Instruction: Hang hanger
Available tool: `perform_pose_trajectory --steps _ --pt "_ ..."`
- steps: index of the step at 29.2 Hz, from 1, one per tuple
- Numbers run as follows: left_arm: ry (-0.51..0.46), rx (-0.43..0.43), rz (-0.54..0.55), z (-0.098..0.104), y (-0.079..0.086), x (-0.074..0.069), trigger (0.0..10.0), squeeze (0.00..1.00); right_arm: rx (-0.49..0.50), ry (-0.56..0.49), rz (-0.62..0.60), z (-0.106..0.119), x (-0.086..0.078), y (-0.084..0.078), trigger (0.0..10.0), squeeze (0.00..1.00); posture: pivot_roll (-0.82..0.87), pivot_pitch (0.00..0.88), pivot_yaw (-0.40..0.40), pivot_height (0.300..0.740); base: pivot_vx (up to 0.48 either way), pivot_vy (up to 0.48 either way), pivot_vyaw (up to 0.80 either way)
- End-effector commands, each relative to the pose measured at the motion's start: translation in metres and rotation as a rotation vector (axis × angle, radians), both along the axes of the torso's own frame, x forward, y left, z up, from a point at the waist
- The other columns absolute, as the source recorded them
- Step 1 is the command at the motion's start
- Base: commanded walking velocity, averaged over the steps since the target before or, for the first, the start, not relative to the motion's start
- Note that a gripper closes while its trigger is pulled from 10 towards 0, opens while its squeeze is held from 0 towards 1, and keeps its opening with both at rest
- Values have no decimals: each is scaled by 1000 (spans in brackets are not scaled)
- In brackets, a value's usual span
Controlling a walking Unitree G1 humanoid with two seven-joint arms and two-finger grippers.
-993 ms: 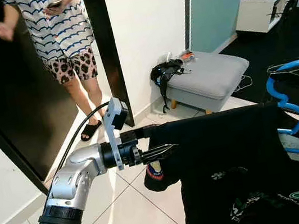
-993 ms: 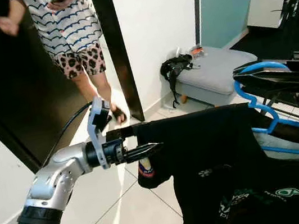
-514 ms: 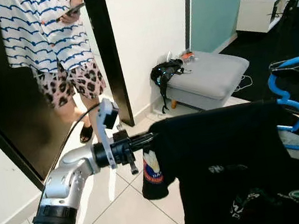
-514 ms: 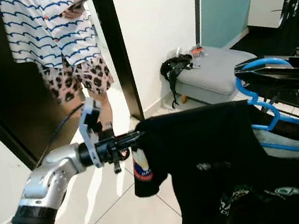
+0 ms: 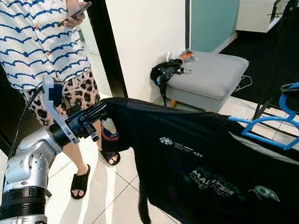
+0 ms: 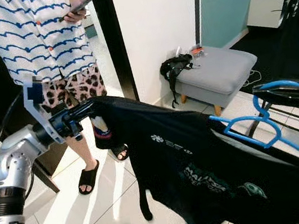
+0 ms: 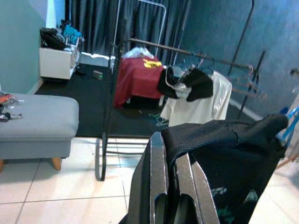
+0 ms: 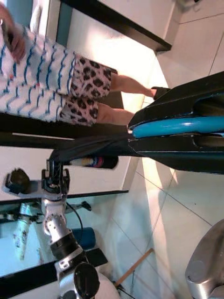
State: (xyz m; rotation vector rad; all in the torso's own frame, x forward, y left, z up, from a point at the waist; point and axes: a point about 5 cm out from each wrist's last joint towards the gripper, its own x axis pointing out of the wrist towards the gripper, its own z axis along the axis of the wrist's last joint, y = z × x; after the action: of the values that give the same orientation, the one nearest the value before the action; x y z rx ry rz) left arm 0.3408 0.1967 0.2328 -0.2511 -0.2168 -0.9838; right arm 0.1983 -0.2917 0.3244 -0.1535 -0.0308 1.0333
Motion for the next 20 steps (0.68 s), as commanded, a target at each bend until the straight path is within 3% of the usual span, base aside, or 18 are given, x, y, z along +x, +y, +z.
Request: perform_pose_trajectory --steps 1,2,3,5,6,9,10,11,12,15,16,17,18,19,20 --pt "29 -20 27 -5 14 -4 0 0 -16 -13 -32 2 -2 -3 0 0 80 0 32 740 0 0 0" --pt "29 -20 27 -5 14 -4 0 0 -16 -13 -32 2 -2 -3 0 0 80 0 32 740 0 0 0" --pt "50 -13 0 -12 8 -6 980 0 -17 -18 -30 3 -2 -3 0 0 80 0 32 740 0 0 0" --pt "50 -13 0 -12 8 -6 980 0 -17 -18 -30 3 -2 -3 0 0 80 0 32 740 0 0 0" --pt "113 88 -171 -39 -26 -18 10000 0 -33 -34 0 8 0 2 0 0 76 0 30 740 0 0 0" --pt "139 115 -237 -48 -38 -24 10000 0 -39 -39 12 9 1 4 0 0 76 0 30 740 0 0 0" --pt "158 169 -321 -58 -51 -32 10000 1000 -43 -45 26 10 2 6 0 0 74 0 30 740 0 0 0" --pt "158 169 -321 -58 -51 -32 10000 1000 -43 -45 26 10 2 6 0 0 74 0 30 740 0 0 0" --pt "149 237 -343 -66 -60 -36 10000 1000 -47 -49 39 11 3 9 0 0 72 0 31 740 0 0 0" --pt "149 237 -343 -66 -60 -36 10000 1000 -47 -49 39 11 3 9 0 0 72 0 31 740 0 0 0" --pt "130 327 -334 -72 -62 -35 10000 1000 -51 -50 54 12 4 11 0 0 68 0 32 740 0 0 0" --pt "130 327 -334 -72 -62 -35 10000 1000 -51 -50 54 12 4 11 0 0 68 0 32 740 0 0 0" --pt "104 420 -311 -74 -60 -32 10000 1000 -59 -47 71 12 5 14 0 0 67 0 33 740 0 0 0" --pt "104 420 -311 -74 -60 -32 10000 1000 -59 -47 71 12 5 14 0 0 67 0 33 740 0 0 0" --pt "39 452 -242 -55 -47 -22 10000 1000 -69 -33 98 9 5 19 0 0 70 0 33 740 0 0 0"
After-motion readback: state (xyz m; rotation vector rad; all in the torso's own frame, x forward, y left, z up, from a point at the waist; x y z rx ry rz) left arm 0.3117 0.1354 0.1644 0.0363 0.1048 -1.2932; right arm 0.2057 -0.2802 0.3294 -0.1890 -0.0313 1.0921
